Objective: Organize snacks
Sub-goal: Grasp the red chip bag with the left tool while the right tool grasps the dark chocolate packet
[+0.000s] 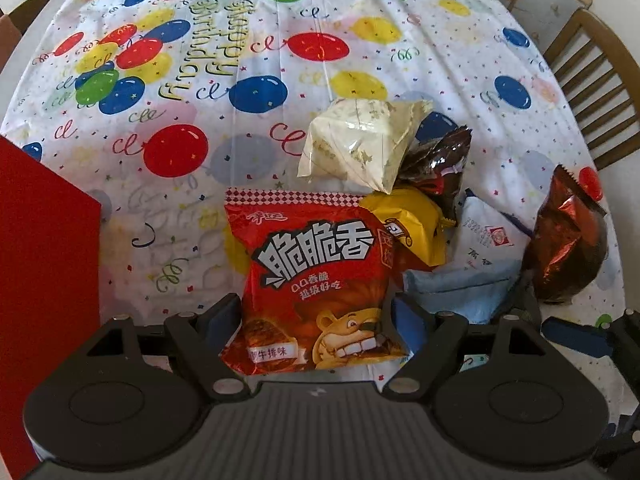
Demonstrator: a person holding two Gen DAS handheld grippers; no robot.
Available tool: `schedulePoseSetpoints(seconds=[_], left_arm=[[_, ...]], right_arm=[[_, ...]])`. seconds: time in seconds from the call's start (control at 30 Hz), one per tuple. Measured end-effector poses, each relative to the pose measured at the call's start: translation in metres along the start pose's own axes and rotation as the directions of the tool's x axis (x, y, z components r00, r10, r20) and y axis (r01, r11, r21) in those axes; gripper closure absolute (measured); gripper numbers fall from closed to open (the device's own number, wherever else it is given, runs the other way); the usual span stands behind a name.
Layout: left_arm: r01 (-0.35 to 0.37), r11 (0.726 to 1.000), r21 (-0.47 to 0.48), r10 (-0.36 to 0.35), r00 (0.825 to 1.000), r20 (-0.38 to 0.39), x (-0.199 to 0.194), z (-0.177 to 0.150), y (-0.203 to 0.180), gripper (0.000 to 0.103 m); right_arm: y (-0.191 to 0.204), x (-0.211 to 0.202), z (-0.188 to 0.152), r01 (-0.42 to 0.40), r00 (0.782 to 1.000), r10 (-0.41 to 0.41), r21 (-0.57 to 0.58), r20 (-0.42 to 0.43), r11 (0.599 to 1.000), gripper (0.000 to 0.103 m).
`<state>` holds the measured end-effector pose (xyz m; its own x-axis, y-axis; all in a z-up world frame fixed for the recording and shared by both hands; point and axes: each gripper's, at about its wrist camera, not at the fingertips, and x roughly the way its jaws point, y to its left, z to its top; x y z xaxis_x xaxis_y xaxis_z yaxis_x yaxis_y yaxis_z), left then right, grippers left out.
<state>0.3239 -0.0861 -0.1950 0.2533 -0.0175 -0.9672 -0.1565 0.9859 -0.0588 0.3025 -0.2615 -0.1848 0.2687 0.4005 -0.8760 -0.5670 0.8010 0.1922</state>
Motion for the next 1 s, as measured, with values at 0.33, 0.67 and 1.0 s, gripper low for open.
schedulePoseSetpoints(seconds=[0.33, 0.67, 1.0], left_arm=[[-0.008, 1.000, -0.003, 0.008, 1.000, 0.002, 0.007, 0.003, -0.001, 0.022], [0.010, 1.000, -0.017, -0.009, 1.000, 0.024, 0.001, -0.002, 0.004, 0.038], [0.055, 0.996, -0.073, -0.051, 0.997, 0.062, -0.014, -0.014, 0.022, 0.041]], right_arm=[[-0.002, 0.008, 0.007, 0.017, 1.000, -0.017, 0.019, -0.001, 1.000, 0.048], [-0.004, 0.007, 0.007, 0.027, 1.000, -0.027, 0.044, 0.002, 0.999, 0.066], [-0.003, -0.007, 0.001, 0.018, 0.999, -0.021, 0.092, 0.026, 0.996, 0.068]])
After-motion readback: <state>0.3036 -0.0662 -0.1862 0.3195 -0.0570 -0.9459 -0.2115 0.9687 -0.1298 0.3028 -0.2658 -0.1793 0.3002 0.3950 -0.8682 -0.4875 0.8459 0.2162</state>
